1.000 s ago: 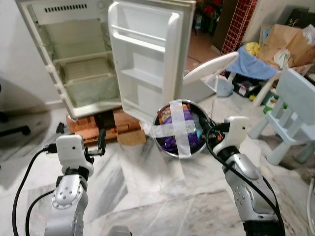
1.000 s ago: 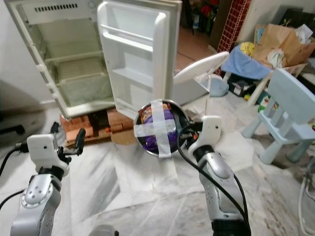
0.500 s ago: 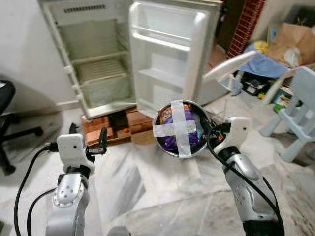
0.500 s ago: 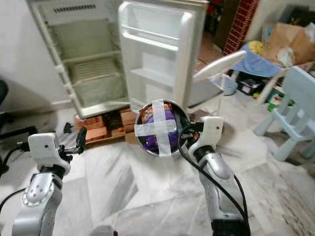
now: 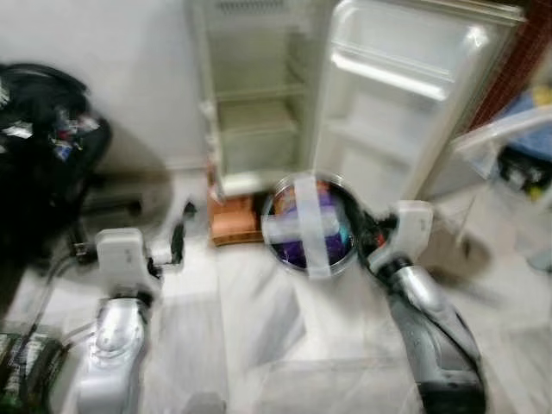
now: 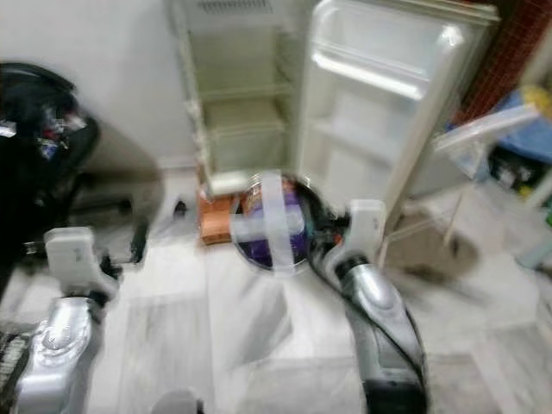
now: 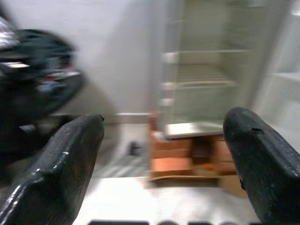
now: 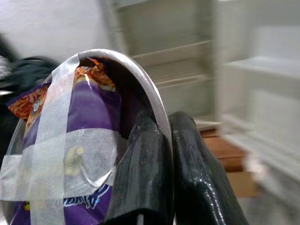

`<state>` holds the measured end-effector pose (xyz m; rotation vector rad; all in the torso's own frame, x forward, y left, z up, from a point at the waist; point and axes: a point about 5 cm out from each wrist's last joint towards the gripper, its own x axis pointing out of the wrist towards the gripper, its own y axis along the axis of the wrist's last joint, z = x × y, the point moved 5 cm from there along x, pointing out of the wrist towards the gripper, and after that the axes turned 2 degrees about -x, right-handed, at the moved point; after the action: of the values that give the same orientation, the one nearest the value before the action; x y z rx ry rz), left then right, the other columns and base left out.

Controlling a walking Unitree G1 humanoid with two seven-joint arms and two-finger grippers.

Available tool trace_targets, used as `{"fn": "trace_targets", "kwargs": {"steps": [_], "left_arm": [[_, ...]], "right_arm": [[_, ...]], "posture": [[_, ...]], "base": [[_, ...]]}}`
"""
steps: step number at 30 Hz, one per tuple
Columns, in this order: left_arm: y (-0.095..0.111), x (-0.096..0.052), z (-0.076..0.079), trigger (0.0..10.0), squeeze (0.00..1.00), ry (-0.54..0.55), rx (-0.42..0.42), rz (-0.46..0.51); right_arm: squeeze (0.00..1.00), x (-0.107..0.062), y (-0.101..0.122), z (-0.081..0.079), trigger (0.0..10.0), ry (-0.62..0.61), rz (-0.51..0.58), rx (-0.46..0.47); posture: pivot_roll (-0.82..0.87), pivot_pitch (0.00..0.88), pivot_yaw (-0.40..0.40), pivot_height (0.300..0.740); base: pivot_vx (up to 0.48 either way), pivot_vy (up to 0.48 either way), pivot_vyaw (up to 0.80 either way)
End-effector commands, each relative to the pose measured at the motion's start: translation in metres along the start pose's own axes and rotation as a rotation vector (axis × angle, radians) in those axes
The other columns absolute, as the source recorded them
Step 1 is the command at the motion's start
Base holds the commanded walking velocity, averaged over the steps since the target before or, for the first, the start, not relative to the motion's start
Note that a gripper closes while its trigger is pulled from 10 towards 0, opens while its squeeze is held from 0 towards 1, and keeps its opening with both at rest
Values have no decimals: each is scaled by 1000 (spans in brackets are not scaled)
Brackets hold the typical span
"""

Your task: Restocking fridge

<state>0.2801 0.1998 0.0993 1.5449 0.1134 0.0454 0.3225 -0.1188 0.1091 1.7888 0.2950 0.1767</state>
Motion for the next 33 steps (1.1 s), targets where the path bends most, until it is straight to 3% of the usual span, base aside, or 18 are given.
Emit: {"fn": "trace_targets", "kwargs": {"steps": [1,6,22,33], "left_arm": [[7,2,3,10000,0,-12,-1,35],[9,3,4,10000,0,-18,13,48],[13,3,6,10000,0,-35,25,65],[11,3,9,10000,0,-59,37,56]], "right_arm": [[0,2,14,2,10000,1,43,-17],[0,3,13,1,10000,7,39,-26],[0,4,17,-2,10000,12,53,-33],[0,5,17,1,10000,-9,60,-43]], "posture": [[96,2,-52,740],[94,6,-53,740],[100,20,-45,740],[98,20,-45,740]], "base": [[0,0,0],[0,0,0],[339,336,239],[450,0,0]]}}
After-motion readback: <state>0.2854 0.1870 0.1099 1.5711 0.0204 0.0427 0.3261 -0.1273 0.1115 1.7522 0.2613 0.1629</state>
